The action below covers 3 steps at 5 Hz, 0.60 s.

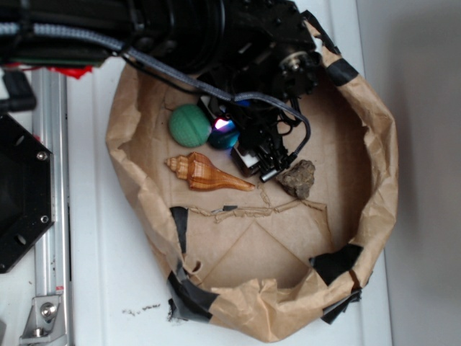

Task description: Grab the plastic pickle.

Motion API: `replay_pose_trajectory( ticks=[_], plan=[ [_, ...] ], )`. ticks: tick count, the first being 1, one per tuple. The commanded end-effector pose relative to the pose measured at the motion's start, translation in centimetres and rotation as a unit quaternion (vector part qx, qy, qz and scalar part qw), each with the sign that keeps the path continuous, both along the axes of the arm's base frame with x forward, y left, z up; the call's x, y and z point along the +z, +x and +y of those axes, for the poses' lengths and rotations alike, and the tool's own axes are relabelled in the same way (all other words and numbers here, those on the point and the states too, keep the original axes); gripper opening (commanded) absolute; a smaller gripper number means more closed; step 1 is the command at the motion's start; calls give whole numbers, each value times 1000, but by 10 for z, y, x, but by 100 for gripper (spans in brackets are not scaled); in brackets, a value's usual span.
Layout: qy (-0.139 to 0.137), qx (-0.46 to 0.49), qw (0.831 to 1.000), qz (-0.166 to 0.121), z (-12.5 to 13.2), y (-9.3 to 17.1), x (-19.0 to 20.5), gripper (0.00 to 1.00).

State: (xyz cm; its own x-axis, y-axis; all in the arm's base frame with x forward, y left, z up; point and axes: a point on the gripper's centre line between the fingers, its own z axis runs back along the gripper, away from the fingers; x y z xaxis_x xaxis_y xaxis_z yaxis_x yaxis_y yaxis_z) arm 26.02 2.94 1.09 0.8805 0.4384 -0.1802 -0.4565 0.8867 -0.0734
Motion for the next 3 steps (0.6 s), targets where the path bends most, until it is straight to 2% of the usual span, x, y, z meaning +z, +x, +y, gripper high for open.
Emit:
replay_pose_trajectory(
  ticks=[1, 2, 3],
  plan=[
    [4, -46, 999, -15, -5, 0, -7, 0],
    [4, -48, 999, -15, -5, 0, -7, 0],
    [13, -77, 996, -45, -1, 6, 9, 0]
  ],
)
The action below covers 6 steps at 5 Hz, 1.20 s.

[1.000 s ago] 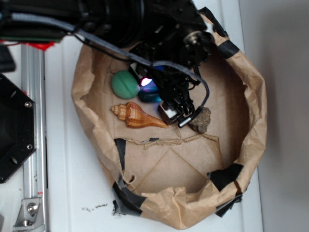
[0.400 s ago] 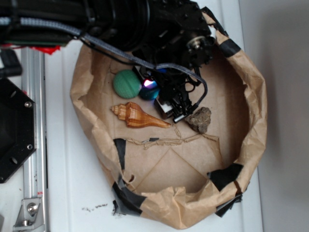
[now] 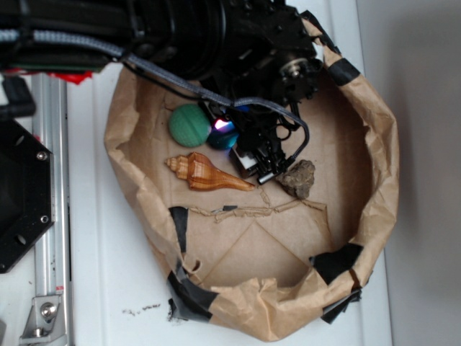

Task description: Grab the plastic pickle.

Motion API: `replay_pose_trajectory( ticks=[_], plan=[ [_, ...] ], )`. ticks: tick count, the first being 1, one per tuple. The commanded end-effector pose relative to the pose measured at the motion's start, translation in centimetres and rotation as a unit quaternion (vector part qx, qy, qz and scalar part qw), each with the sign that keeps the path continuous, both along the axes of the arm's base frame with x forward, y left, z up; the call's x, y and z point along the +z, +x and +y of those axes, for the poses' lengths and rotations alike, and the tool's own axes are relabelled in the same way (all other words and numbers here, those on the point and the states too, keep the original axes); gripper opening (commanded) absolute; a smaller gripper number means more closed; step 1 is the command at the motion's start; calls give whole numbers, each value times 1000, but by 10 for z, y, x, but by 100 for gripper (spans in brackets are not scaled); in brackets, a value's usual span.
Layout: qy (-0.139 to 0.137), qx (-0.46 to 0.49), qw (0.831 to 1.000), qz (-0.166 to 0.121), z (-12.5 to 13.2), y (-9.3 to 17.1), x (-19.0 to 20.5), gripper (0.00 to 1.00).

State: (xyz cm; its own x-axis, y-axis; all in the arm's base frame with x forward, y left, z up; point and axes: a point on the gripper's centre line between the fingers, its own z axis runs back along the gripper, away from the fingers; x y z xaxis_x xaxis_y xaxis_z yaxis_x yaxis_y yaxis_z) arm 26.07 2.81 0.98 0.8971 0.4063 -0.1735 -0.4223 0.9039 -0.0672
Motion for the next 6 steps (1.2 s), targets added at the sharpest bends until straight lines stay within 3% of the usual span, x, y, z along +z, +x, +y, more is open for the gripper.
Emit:
replay_pose_trajectory(
  ticks=[1, 2, 3, 4, 5, 6],
  plan=[
    [35, -114, 985, -123, 2, 25, 61, 0],
    [61, -176, 967, -175, -9, 36, 113, 0],
    [44, -233, 953, -187, -23, 32, 163, 0],
    [16, -264, 949, -173, -30, 22, 182, 0],
    [30, -318, 933, -167, -39, 5, 197, 0],
    [39, -335, 924, -180, -45, -12, 205, 0]
  ],
)
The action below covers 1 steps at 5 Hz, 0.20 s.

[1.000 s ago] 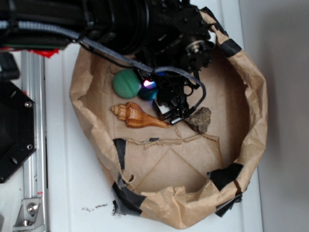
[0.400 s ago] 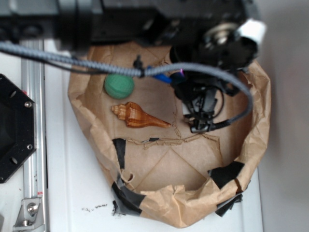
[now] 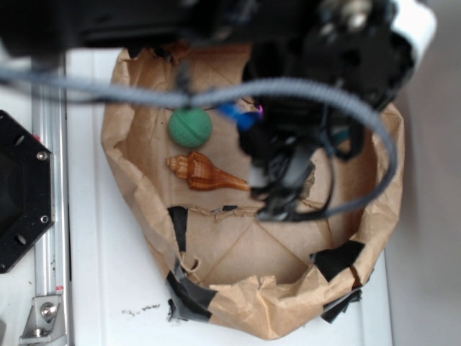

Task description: Grab the plastic pickle.

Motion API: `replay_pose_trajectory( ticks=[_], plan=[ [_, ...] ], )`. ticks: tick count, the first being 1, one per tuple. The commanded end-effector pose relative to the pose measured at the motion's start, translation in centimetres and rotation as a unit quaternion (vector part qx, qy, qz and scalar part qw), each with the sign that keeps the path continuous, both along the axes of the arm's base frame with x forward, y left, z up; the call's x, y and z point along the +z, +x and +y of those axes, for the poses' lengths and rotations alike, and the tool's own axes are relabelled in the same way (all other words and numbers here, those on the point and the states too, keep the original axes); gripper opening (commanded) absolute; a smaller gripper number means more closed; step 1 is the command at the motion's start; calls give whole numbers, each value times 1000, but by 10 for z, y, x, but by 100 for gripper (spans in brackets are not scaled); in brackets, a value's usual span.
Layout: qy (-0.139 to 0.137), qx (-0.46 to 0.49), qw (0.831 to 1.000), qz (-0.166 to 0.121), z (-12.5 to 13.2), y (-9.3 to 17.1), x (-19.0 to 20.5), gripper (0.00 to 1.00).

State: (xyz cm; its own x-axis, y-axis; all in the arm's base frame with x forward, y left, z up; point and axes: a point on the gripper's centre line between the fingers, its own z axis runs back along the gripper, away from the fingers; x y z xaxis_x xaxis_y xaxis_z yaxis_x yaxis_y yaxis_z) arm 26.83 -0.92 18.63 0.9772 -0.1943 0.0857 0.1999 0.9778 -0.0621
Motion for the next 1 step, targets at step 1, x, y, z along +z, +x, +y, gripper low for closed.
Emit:
replay_pose_trajectory(
  ticks=[1],
  plan=[
    [14, -33, 997, -64, -12, -19, 25, 0]
  ],
)
